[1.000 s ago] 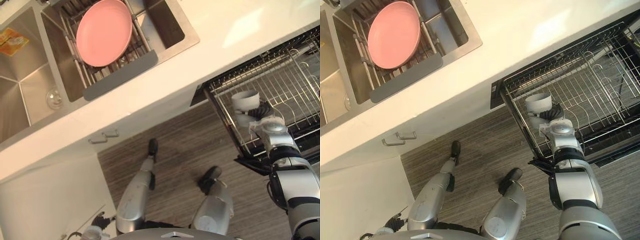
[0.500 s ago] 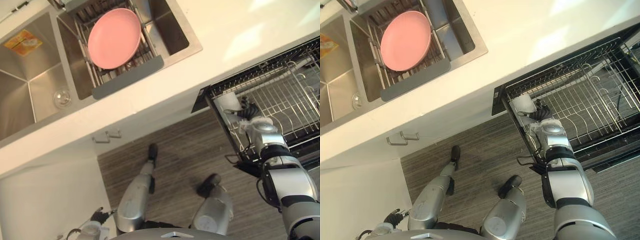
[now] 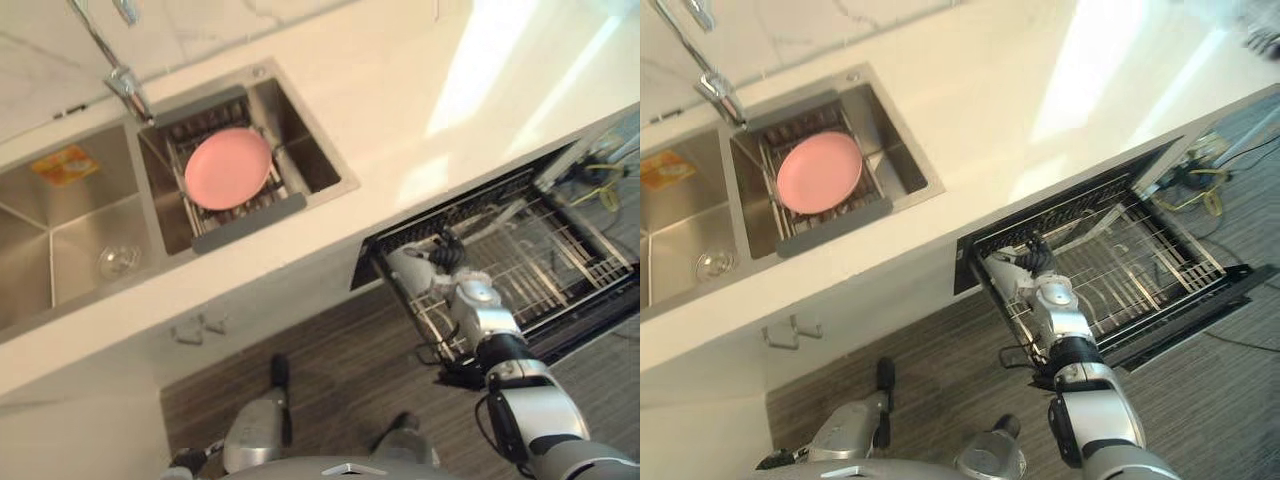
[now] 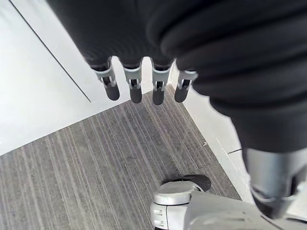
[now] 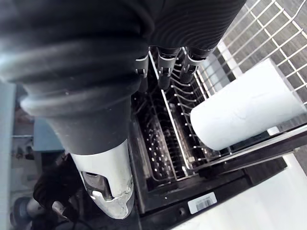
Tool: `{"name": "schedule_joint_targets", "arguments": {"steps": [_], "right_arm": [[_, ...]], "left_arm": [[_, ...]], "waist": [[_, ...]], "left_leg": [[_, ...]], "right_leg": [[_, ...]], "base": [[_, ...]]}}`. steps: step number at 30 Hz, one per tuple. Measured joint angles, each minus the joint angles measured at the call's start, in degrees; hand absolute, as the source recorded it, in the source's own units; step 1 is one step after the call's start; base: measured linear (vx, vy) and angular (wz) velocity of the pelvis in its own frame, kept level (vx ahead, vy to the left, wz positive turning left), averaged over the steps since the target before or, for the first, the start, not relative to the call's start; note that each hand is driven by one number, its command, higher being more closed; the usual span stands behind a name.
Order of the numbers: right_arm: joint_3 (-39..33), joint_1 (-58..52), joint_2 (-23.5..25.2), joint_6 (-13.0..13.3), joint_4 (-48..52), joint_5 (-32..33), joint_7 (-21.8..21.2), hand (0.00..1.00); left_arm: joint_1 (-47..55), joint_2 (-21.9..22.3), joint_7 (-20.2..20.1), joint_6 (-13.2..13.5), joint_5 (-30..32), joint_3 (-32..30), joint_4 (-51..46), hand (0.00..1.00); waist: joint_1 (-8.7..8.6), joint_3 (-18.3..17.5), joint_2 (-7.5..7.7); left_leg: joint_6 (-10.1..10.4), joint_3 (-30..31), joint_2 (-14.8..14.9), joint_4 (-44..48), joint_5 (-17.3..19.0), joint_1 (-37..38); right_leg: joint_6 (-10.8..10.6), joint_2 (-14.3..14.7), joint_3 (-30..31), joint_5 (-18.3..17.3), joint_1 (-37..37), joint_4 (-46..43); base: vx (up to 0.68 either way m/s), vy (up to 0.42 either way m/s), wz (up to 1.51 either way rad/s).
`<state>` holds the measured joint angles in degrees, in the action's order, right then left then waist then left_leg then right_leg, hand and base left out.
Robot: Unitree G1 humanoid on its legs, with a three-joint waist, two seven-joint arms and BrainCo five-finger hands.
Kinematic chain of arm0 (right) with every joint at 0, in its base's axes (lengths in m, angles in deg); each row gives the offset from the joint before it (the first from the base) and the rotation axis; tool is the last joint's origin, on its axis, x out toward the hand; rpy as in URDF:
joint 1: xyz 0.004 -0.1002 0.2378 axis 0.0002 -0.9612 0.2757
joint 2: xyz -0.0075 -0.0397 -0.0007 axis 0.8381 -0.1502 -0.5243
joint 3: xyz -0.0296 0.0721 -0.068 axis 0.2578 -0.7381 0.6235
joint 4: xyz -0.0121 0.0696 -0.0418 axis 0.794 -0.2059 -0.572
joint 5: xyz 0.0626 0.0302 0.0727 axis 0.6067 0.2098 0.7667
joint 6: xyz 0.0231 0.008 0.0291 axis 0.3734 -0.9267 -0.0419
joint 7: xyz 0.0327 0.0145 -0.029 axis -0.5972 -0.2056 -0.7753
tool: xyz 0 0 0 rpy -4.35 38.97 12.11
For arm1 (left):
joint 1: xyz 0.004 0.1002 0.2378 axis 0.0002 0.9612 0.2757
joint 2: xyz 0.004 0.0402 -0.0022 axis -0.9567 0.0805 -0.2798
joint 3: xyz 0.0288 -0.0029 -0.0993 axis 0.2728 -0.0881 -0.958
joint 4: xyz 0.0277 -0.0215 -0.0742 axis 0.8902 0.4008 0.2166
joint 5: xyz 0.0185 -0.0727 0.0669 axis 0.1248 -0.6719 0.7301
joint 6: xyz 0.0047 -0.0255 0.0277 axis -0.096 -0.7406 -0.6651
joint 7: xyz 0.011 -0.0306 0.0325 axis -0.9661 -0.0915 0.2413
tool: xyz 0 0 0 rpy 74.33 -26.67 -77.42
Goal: Walk over to the sink, pick up the cup, carry it to the dishwasher, place the cup inside the dishwasher, then close the dishwasher door
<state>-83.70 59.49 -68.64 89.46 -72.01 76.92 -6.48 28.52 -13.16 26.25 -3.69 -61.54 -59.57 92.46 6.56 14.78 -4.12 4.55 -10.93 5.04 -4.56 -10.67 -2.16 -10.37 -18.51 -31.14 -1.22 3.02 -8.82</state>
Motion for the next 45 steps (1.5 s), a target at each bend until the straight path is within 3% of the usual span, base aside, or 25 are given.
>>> {"name": "schedule_joint_targets", "arguments": {"steps": [4, 7, 11, 16, 18, 21, 23, 26, 27, 28, 30, 34, 36, 37, 38, 39, 40, 41, 42, 44, 45], "right_arm": [[-2.6, -4.5, 1.0, -0.3, 3.5, 2.7, 0.3, 0.00], [-6.7, -9.9, 3.1, 0.6, 10.6, 9.7, -3.0, 0.00], [-9.5, -13.7, 8.8, 3.7, 27.2, 16.4, -6.1, 0.00], [-11.3, -13.8, 12.4, 7.7, 41.9, 26.2, -7.8, 0.00], [-11.6, -14.2, 13.3, 7.5, 47.6, 30.6, -11.6, 0.00], [-11.0, -15.0, 13.1, 5.5, 53.7, 32.6, -15.4, 0.00], [-11.0, -14.9, 12.8, 4.5, 56.3, 33.4, -16.3, 0.00], [-10.3, -14.2, 10.4, 2.9, 55.8, 33.6, -13.7, 0.00], [-10.0, -14.1, 10.3, 2.2, 55.7, 33.5, -13.1, 0.00], [-8.5, -14.0, 10.5, 1.7, 55.0, 33.1, -12.0, 0.00], [-5.8, -13.9, 10.5, 0.8, 52.4, 31.1, -11.3, 0.00], [-4.4, -13.9, 10.8, 0.7, 47.5, 26.9, -9.5, 0.00], [-6.2, -14.5, 10.6, 1.1, 46.9, 26.8, -8.9, 0.00], [-6.9, -14.9, 10.3, 1.5, 46.8, 26.8, -8.6, 0.00], [-8.4, -16.6, 9.9, 2.4, 46.6, 26.7, -8.1, 0.00], [-8.8, -17.6, 9.9, 3.3, 46.5, 26.4, -7.7, 0.00], [-8.8, -17.9, 10.3, 3.5, 46.5, 26.2, -7.6, 0.00], [-8.1, -18.0, 11.3, 3.9, 46.6, 25.7, -7.5, 0.00], [-7.1, -18.0, 11.5, 4.0, 46.7, 25.7, -7.5, 0.00], [-6.9, -18.0, 11.6, 4.5, 47.1, 25.9, -7.4, 0.00], [-6.9, -18.0, 11.6, 4.7, 47.3, 25.9, -7.4, 0.00]], "left_arm": [[1.4, 1.1, 0.1, -0.9, -3.1, -1.9, 0.0, 0.00], [1.6, 1.4, 0.1, -0.8, -8.6, -2.3, 0.0, 0.00], [1.7, 2.5, -0.5, -0.9, -15.2, -7.1, 0.0, 0.00], [3.6, 4.1, -0.3, 1.4, -20.1, -13.9, 0.5, 0.00], [3.7, 5.2, 1.7, 1.7, -24.0, -18.2, 0.9, 0.00], [3.3, 6.6, 1.7, 1.8, -23.0, -21.2, 0.9, 0.00], [2.0, 6.8, 1.8, 1.7, -19.7, -22.0, 1.0, 0.00], [1.6, 7.2, 1.1, 1.6, -12.3, -21.5, 1.8, 0.00], [2.1, 7.4, 1.0, 1.5, -10.8, -20.8, 1.9, 0.00], [3.3, 7.4, 1.0, 1.5, -9.2, -19.4, 1.9, 0.00], [4.9, 6.8, 0.7, 1.6, -8.4, -16.8, 2.2, 0.00], [6.2, 4.3, -2.2, 2.9, -9.7, -12.9, 2.3, 0.00], [5.9, 3.5, -2.7, 3.2, -10.0, -12.4, 2.3, 0.00], [5.5, 3.5, -2.7, 3.3, -10.0, -11.8, 2.5, 0.00], [5.3, 3.0, -2.8, 3.5, -9.9, -10.3, 2.7, 0.00], [5.3, 2.9, -2.6, 3.6, -10.0, -10.2, 2.6, 0.00], [5.4, 2.7, -2.5, 3.5, -10.1, -10.2, 2.5, 0.00], [5.2, 1.6, -2.2, 3.2, -10.0, -9.6, 2.3, 0.00], [4.6, 0.7, -2.1, 2.8, -10.0, -8.9, 2.3, 0.00], [4.2, -0.2, -2.0, 2.6, -10.0, -8.9, 2.4, 0.00], [4.1, -0.3, -2.0, 2.6, -10.0, -8.8, 2.4, 0.00]], "waist": [[-0.31, -3.1, 0.39], [-0.66, -5.0, 0.75], [-1.80, -6.2, 1.55], [-1.42, -7.7, 3.51], [-1.73, -7.9, 3.87], [-2.74, -8.1, 3.57], [-4.51, -8.3, 3.72], [-4.43, -8.9, 2.24], [-4.19, -9.0, 1.67], [-3.98, -9.1, 1.41], [-3.32, -9.3, 1.76], [-3.04, -8.8, 4.49], [-3.28, -9.3, 6.00], [-3.57, -9.1, 5.95], [-3.73, -9.0, 5.72], [-3.63, -8.9, 5.95], [-3.72, -8.7, 5.90], [-4.01, -7.4, 6.78], [-4.03, -6.7, 8.37], [-3.68, -6.2, 9.50], [-3.71, -6.2, 9.44]], "left_leg": [[0.7, -2.6, 1.6, -0.3, 0.8, 2.6], [1.2, -3.0, 2.6, -0.3, 1.2, 3.3], [1.8, -3.0, 3.9, 0.0, 0.9, 3.5], [2.5, -3.1, 6.1, 0.0, 0.5, 3.7], [2.4, -3.0, 7.0, 0.0, 0.6, 3.0], [1.7, -3.5, 7.0, -0.3, 0.7, 1.9], [-1.9, -11.2, 7.7, -0.3, 1.1, 0.8], [-4.5, -17.8, 8.1, 0.0, -1.2, 0.3], [-4.2, -18.0, 8.1, 0.0, -2.5, 0.4], [-2.5, -17.9, 7.6, -0.3, -3.1, 0.7], [-2.0, -18.4, 6.3, -0.3, -2.4, 1.5], [-2.4, -18.6, 1.8, -0.3, -0.6, 3.3], [-3.4, -16.9, -1.9, -0.3, 1.3, 3.2], [-3.7, -15.8, -2.5, -0.3, 1.6, 3.1], [-4.4, -13.7, -3.1, 0.0, 2.1, 3.5], [-5.2, -11.8, -3.2, 0.0, 2.8, 4.0], [-5.5, -10.6, -3.3, 0.0, 3.2, 4.4], [-6.1, -7.7, -3.1, 0.0, 3.8, 5.2], [-6.5, -5.6, -3.1, 0.0, 4.1, 5.8], [-6.9, -3.4, -3.4, -0.3, 4.8, 6.7], [-7.0, -2.9, -3.6, -0.3, 5.0, 7.0]], "right_leg": [[0.4, 2.5, 2.2, 1.9, 2.2, 4.4], [0.7, 4.0, 2.2, 2.6, 3.3, 6.6], [1.2, 5.6, 2.7, 3.1, 3.7, 7.6], [2.2, 7.8, 3.4, 2.9, 3.8, 8.0], [2.5, 8.7, 2.9, 2.2, 3.9, 8.0], [2.3, 8.7, 0.7, 2.2, 4.2, 8.1], [1.4, 8.1, -4.6, 2.9, 6.3, 9.7], [0.9, 6.9, -9.6, 2.9, 7.8, 9.4], [0.6, 6.7, -10.1, 2.8, 8.2, 9.3], [0.2, 6.1, -10.7, 2.6, 8.9, 9.3], [-0.2, 4.5, -10.3, 2.4, 9.2, 8.9], [-1.8, -2.5, -9.9, -1.4, 8.5, 0.9], [0.7, -7.5, -11.6, -3.0, 8.4, -5.2], [1.7, -9.1, -11.6, -2.2, 8.1, -8.4], [6.9, -11.5, -9.3, 0.8, 5.5, -16.4], [13.7, -12.6, -4.0, 5.9, 2.1, -23.3], [14.0, -12.9, -0.6, 8.3, 0.5, -26.3], [8.7, -11.0, 5.9, 2.7, -2.5, -32.6], [7.6, -7.2, 9.2, -4.1, -4.8, -35.5], [6.2, -2.1, 10.4, -9.1, -7.2, -32.8], [5.6, -0.7, 10.7, -9.7, -7.7, -30.5]], "base": [[-0.03, -0.060, -0.35], [-0.04, -0.056, -0.18], [-0.03, -0.052, -0.07], [-0.04, -0.061, -0.06], [-0.08, -0.052, 0.06], [-0.06, -0.009, 0.38], [0.00, 0.016, 1.07], [0.05, 0.093, 1.05], [0.07, 0.114, 0.39], [0.08, 0.104, 0.16], [0.08, 0.100, 0.02], [0.09, 0.104, 0.09], [0.14, 0.126, 0.46], [0.14, 0.139, 0.82], [0.16, 0.162, 0.94], [0.17, 0.179, 0.92], [0.18, 0.140, 0.83], [0.14, 0.060, 0.88], [0.16, 0.044, 0.90], [0.11, 0.024, 0.69], [0.10, 0.029, 0.71]]}}
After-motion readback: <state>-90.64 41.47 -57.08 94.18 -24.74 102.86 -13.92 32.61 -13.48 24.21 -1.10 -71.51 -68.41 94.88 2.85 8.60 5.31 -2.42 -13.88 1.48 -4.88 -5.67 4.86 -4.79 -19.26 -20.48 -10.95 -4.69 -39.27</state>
